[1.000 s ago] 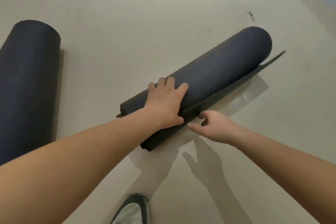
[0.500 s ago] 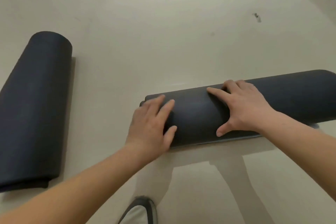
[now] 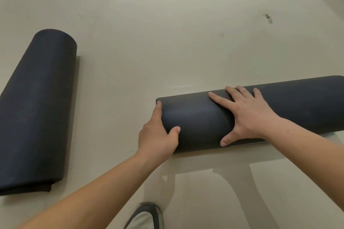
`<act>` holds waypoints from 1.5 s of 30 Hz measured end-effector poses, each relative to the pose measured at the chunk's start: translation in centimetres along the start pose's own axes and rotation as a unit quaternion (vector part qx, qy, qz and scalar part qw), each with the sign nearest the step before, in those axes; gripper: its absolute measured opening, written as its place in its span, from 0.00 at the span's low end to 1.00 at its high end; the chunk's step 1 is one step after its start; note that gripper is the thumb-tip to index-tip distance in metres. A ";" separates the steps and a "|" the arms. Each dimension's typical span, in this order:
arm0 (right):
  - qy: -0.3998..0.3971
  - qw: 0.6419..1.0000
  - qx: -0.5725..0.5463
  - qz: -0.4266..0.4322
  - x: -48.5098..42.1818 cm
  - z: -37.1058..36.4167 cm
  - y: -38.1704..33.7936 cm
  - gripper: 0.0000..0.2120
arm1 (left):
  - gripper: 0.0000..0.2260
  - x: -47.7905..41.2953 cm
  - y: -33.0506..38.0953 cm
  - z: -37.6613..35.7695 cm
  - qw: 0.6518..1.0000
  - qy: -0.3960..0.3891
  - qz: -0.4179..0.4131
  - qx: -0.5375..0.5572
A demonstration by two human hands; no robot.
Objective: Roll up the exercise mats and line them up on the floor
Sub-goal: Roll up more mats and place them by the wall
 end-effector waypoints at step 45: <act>-0.094 0.981 0.031 -0.165 1.8 -0.9 12.7 0.72 | 0.57 -12.4 12.5 -11.9 0.795 -0.090 -0.437 -0.412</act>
Point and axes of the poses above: each hand's wrist, its own x-axis away from the middle knuckle, its own z-axis out of the back of the hand, y = z × x, the point moved 7 cm from there along -x, towards the middle knuckle, and after that the axes turned 1 degree about z, right-handed, at the moved point
